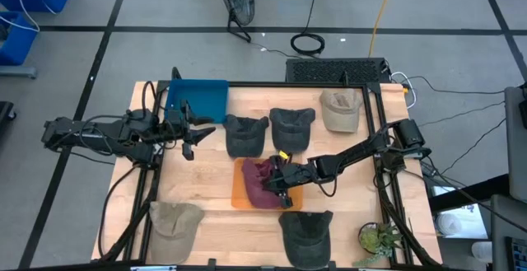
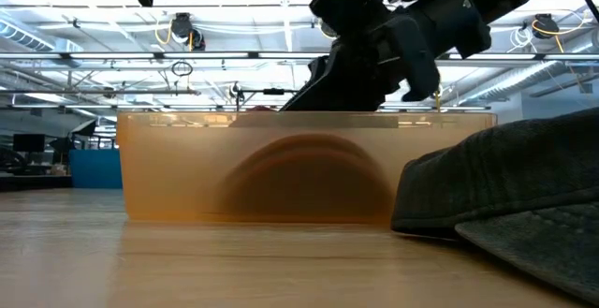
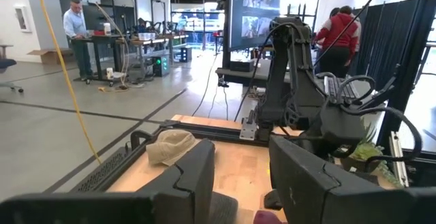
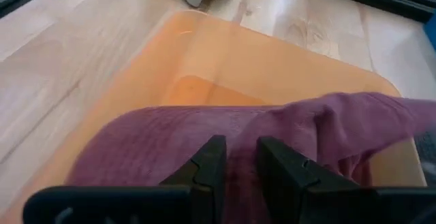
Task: Pick & Place hat
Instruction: Put the red cap into the orange bin
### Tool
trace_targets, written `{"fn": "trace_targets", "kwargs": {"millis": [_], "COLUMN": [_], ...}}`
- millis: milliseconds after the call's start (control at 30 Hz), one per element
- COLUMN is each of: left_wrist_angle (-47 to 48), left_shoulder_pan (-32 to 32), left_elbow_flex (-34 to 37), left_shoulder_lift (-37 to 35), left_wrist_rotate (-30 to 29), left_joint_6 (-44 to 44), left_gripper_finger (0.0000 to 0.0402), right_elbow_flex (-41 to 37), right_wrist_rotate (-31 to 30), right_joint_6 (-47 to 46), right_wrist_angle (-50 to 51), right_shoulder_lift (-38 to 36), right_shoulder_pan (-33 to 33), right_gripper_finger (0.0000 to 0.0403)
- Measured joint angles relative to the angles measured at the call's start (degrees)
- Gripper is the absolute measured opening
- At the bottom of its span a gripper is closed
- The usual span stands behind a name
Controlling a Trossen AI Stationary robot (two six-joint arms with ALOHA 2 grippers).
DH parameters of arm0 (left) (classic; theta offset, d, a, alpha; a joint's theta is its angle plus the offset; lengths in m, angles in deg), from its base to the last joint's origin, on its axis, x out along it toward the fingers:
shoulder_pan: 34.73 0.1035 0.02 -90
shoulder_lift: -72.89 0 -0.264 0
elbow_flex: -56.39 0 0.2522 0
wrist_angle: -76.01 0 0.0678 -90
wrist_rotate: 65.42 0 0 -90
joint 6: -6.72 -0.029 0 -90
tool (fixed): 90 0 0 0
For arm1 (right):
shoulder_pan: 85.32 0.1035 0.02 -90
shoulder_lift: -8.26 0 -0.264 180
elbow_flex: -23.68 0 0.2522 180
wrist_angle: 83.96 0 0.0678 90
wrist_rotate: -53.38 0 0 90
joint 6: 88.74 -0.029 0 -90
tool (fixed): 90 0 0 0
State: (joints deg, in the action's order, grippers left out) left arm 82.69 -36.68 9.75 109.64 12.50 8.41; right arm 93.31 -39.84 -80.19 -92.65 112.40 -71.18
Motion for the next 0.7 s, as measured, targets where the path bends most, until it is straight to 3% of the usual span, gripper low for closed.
{"fn": "trace_targets", "kwargs": {"millis": [133,367,600,700], "left_wrist_angle": [0.14,0.12,-0.56,-0.65], "left_shoulder_pan": [-0.02,0.0,0.07,0.07], "left_elbow_flex": [0.0,0.0,0.0,0.0], "left_shoulder_lift": [-0.02,0.0,-0.02,0.0], "left_wrist_rotate": [0.0,0.0,-0.51,-0.59], "left_joint_6": [0.02,0.04,-1.19,-1.35], "left_gripper_finger": [0.0143,0.0143,0.0143,0.0143], "right_elbow_flex": [-0.05,-0.03,-0.02,2.29], "right_wrist_rotate": [-0.37,-9.13,-6.59,-5.66], "right_joint_6": [0.97,0.14,-0.2,-1.95], "right_wrist_angle": [1.41,5.84,-11.69,-11.23], "right_shoulder_lift": [-4.14,-8.83,-1.02,2.52], "right_shoulder_pan": [1.25,3.29,3.05,2.45], "right_gripper_finger": [0.0073,0.0073,0.0073,0.0073]}}
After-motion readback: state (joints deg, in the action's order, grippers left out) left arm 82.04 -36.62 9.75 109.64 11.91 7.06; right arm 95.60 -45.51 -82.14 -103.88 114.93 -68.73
